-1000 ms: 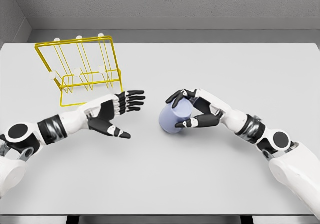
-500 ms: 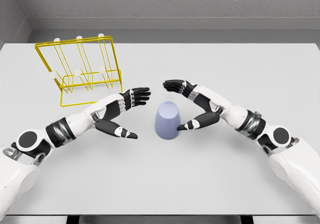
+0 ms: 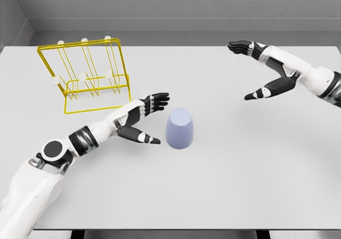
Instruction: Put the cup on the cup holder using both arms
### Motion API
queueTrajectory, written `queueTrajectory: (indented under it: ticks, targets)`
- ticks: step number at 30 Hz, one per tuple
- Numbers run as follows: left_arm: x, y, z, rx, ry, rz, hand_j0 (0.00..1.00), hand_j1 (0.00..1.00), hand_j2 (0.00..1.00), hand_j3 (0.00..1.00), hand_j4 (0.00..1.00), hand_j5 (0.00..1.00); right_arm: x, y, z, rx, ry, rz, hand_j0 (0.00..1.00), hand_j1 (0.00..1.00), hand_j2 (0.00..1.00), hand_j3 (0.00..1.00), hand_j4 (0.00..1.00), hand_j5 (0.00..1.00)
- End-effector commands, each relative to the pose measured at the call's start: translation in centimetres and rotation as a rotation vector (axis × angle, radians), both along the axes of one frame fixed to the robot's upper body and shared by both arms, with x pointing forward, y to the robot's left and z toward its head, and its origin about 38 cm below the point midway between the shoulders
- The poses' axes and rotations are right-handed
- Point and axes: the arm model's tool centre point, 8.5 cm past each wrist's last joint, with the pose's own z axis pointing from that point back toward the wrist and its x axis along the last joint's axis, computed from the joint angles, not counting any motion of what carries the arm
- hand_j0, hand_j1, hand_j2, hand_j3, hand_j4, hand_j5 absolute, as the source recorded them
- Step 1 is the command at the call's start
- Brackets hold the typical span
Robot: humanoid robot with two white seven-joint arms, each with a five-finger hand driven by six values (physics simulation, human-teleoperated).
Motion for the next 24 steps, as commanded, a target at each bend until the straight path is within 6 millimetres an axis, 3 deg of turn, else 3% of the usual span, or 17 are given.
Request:
queueTrajectory:
  ticks: [1,6,12,15,17,24]
  targets:
    - [0.2,-0.6,-1.2,0.0,0.026,0.013,1.0,1.0,1.0,1.0,1.0,1.0,-0.2,-0.6,-0.2,-0.095,-0.02,-0.006,1.0,1.0,1.0,1.0,1.0,1.0]
    - [0.0,-1.2,-1.3,-0.017,0.002,0.003,1.0,1.0,1.0,1.0,1.0,1.0,0.6,-1.1,1.9,-0.196,-0.091,-0.012,1.0,1.0,1.0,1.0,1.0,1.0]
    - [-0.2,-2.6,-1.6,-0.03,0.004,-0.009,1.0,1.0,1.0,1.0,1.0,1.0,0.7,-1.0,1.3,-0.263,-0.108,-0.011,1.0,1.0,1.0,1.0,1.0,1.0]
    - [-0.2,-3.0,-1.6,-0.036,0.004,-0.011,1.0,1.0,1.0,1.0,1.0,1.0,0.8,-1.5,2.3,-0.276,-0.125,-0.02,1.0,1.0,1.0,1.0,1.0,1.0]
    - [-0.2,-3.3,-1.6,-0.043,0.005,-0.013,1.0,1.0,1.0,1.0,1.0,1.0,0.4,-2.9,2.4,-0.306,-0.118,-0.039,1.0,1.0,1.0,1.0,1.0,1.0]
    - [-0.5,-4.4,-2.0,-0.044,0.013,-0.027,1.0,1.0,1.0,1.0,1.0,1.0,0.3,-2.8,1.8,-0.315,-0.104,-0.031,1.0,1.0,1.0,1.0,1.0,1.0]
